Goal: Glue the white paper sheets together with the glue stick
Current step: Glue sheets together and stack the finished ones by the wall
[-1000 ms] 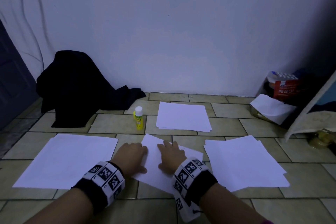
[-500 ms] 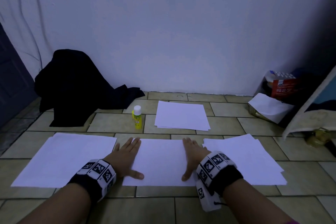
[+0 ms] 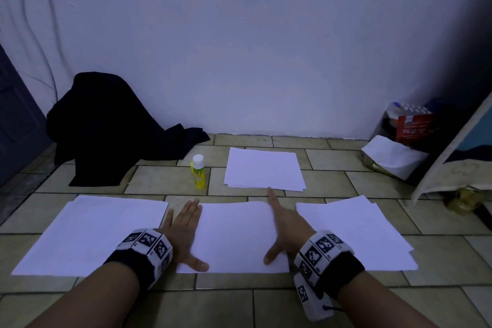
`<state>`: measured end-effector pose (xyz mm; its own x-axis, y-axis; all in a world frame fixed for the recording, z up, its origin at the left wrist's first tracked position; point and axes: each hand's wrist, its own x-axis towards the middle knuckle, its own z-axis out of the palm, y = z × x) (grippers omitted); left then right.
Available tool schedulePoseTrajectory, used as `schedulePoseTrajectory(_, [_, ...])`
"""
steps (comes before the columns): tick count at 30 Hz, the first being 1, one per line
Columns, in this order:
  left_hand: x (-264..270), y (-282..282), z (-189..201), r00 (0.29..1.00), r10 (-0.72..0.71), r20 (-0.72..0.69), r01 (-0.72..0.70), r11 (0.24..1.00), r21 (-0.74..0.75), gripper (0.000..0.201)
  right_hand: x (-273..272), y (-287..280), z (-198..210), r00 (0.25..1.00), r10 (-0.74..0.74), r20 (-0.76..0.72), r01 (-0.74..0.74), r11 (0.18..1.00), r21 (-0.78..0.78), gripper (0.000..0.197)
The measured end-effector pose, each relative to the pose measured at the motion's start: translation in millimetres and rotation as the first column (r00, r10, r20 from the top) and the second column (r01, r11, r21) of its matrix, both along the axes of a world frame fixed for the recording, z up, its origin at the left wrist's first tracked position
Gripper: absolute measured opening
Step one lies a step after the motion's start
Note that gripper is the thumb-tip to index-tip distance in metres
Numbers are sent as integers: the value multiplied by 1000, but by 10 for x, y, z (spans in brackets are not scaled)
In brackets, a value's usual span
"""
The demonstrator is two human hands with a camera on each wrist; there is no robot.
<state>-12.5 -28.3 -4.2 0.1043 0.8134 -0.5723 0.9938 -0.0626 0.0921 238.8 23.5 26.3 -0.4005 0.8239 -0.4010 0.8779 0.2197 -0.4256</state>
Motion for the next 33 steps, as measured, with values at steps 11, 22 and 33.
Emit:
schedulePoseTrajectory(11, [-12,5,4,1000,1,8,-1,1000,-14,172,157,-230,19,911,-174,-373,185,983,-7,49])
schedulePoseTrajectory(22, [-43,13,54,996,2,91,0,1000,-19,169,346,-100,68,890,-186,-417,214,976,21,41])
schedulePoseTrajectory(33, [7,5,90,997,42,65,-41,999,-12,175,613,619,443,636,-370,-678,489,872,-18,45])
